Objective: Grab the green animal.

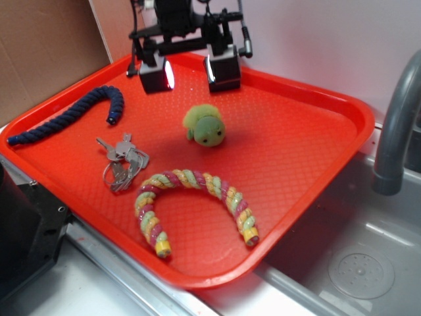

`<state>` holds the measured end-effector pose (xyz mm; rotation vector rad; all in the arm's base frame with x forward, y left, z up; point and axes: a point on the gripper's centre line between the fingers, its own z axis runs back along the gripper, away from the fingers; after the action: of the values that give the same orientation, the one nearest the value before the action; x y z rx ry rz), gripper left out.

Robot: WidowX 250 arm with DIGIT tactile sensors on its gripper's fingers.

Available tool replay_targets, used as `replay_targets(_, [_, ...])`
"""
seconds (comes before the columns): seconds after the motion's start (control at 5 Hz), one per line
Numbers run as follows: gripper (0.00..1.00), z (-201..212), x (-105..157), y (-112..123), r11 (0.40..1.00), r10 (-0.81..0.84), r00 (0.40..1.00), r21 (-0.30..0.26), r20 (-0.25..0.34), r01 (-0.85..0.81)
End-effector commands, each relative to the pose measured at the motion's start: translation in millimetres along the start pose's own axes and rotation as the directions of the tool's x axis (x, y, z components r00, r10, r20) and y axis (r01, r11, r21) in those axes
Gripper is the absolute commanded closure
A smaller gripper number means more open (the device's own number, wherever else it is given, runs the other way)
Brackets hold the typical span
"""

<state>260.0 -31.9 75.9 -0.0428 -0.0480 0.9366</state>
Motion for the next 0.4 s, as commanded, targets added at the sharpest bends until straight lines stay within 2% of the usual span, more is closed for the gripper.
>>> replay_targets(0.0, [0.00,-39.9,-4.8,-3.7,0.998,-0.050,0.998,0.042,-0.039,0.052])
replay_targets(0.2, [0.00,-54.2,-14.7,-9.3,0.997,-0.047,0.995,0.054,-0.090,0.052])
